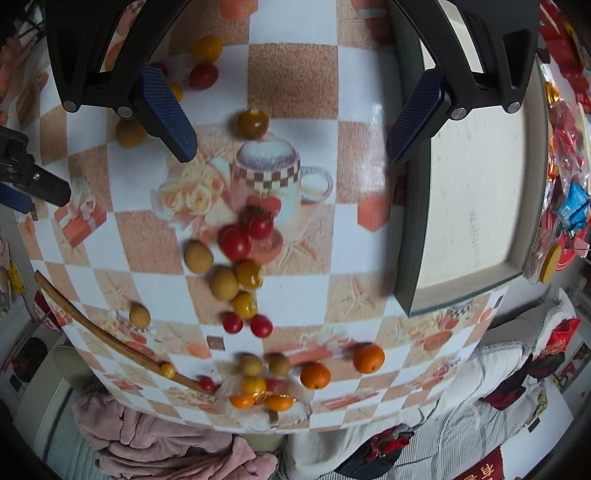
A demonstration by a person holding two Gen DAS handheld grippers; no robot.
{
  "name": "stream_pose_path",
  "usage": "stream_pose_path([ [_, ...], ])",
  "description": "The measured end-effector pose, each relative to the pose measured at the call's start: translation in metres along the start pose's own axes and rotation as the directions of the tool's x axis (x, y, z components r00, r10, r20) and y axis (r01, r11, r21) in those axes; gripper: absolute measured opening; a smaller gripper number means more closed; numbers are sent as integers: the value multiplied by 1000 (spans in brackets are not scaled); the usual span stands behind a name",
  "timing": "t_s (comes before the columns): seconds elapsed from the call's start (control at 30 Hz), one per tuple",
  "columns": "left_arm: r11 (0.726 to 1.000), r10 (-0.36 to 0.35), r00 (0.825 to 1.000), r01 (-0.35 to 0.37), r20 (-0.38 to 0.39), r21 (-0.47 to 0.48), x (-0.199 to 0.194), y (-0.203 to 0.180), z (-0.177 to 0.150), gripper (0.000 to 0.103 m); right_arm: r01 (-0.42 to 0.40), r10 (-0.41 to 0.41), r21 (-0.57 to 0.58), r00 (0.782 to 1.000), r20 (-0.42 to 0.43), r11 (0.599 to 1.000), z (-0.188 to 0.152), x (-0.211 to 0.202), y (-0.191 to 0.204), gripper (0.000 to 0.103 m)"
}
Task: Organize fruits
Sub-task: 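Move both tools over the scattered fruits on the table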
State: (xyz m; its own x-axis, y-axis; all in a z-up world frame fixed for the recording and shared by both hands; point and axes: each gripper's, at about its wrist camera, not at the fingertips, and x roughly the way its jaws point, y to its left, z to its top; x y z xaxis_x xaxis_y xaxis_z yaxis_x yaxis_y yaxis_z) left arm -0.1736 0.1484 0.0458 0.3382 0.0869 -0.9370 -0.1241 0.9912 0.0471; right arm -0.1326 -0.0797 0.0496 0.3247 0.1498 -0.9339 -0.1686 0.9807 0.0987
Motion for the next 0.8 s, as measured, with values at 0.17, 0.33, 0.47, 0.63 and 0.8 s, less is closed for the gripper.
stream_pose_path([
  [0.17, 1000, -6, 1000, 6, -26, 5, 3, -2, -2, 103, -6, 6, -16, 1000, -11, 1000, -2, -4, 14, 103],
  [0.33, 1000, -15, 998, 14, -53, -6, 9, 0, -4, 103, -10, 10, -17, 1000, -22, 1000, -7, -6, 21, 103],
  [0.47, 1000, -15, 997, 15, -71, -5, 14, 0, -7, 103, -9, 9, -22, 1000, -29, 1000, -13, -6, 23, 103],
  [0.63, 1000, -12, 996, 12, -87, -6, 17, 0, -8, 103, -16, 16, -9, 999, -34, 1000, -15, -6, 22, 103],
  [0.8, 1000, -17, 996, 16, -88, -17, 18, 1, -6, 103, -13, 12, -14, 1000, -25, 1000, -13, -9, 23, 103],
])
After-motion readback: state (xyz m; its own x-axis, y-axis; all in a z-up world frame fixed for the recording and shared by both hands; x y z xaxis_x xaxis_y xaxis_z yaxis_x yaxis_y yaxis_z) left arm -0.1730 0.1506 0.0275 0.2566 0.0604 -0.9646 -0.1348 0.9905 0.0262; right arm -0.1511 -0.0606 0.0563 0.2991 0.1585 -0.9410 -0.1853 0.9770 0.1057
